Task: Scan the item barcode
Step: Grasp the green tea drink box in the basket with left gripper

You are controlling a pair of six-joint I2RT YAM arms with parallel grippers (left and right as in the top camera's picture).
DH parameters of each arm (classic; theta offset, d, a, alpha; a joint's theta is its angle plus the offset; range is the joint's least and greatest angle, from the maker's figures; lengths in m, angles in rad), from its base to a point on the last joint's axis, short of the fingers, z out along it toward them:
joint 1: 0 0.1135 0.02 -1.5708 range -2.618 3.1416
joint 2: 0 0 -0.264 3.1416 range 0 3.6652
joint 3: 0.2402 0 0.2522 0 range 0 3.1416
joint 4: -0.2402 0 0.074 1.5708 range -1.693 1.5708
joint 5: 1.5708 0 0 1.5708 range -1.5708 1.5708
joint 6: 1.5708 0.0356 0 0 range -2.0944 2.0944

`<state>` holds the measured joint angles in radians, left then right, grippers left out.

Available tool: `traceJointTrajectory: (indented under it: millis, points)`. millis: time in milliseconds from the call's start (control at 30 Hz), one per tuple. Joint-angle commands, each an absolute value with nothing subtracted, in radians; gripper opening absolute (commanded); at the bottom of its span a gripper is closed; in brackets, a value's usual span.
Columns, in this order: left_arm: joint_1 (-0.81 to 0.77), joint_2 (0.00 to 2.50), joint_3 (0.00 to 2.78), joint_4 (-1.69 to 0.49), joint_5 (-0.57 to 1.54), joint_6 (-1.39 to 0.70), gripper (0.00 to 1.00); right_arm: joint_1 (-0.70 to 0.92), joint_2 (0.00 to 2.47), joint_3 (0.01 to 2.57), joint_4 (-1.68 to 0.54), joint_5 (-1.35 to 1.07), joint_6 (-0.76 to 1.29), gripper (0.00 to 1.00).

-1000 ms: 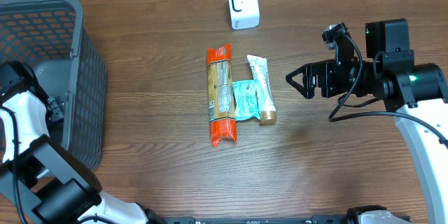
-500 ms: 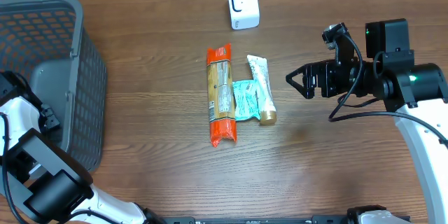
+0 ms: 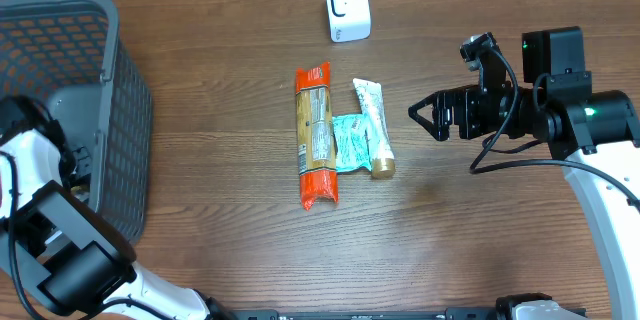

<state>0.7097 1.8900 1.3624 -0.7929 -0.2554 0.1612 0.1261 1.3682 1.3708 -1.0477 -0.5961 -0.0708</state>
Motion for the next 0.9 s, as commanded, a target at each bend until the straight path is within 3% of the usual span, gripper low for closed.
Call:
traceJointTrajectory:
  millis: [0,400,667,867]
  points:
    - [0.649,1.896,1.5,-0.906,-0.189,0.071,0.04,0.131,1.369,1.392,-1.046,-0.604,-0.071,1.0]
    - [0.601,1.895,2.199,-1.385,0.054,-0.07,0.04,0.131,1.369,1.392,-1.046,-0.604,-0.071,1.0]
    - [0.557,1.84,2.501,-1.589,0.582,0.012,0.04,0.131,1.369,1.392,-1.046,-0.604,-0.071,1.0]
    - [0.396,1.764,2.521,-1.69,0.506,0.049,0.04,0.131,1.369,1.392,-1.046,-0.604,-0.071,1.0]
